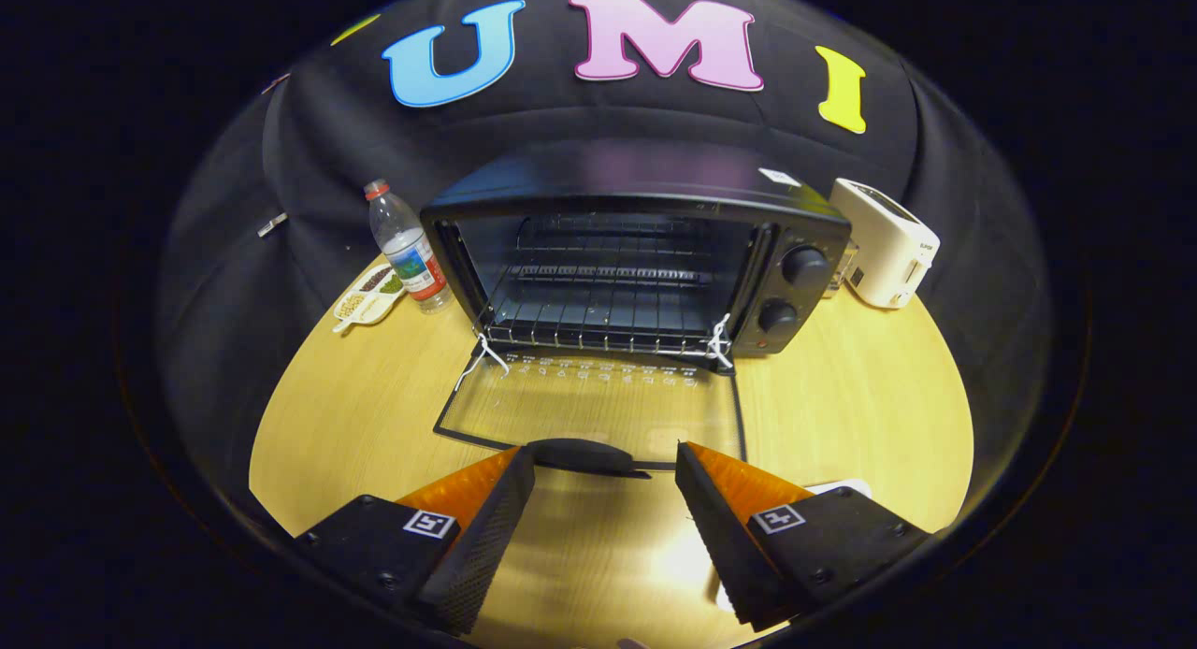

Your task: Open the toaster oven, put the food inside, and close the toaster oven door.

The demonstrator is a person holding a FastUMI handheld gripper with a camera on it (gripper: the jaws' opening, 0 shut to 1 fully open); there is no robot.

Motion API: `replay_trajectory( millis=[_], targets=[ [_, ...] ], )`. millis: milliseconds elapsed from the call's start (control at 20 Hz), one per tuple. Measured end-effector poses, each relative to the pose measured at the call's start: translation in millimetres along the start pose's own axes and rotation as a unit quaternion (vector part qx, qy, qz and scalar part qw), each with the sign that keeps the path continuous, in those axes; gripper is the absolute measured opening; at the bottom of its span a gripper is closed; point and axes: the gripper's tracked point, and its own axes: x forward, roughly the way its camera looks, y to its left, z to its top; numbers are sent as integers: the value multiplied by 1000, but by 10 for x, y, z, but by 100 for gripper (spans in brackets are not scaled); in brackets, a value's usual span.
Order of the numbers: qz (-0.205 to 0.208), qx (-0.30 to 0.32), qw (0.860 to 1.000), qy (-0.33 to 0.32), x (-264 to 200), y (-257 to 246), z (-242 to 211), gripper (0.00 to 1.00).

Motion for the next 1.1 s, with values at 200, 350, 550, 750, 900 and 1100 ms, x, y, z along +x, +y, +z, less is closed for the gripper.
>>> replay_trajectory(
  millis=[200,350,550,750,900,1100],
  targets=[
    [-2,-25,1000,-7,-328,-660,37,99],
    [-56,-27,998,-9,-512,-1433,-39,99],
    [-97,-2,994,45,-568,-2172,-486,93],
    [-65,33,992,106,-413,-2382,-924,76],
    [-45,59,984,161,-286,-2399,-1264,59],
    [-33,50,979,196,-207,-2431,-1446,44]
  ],
)
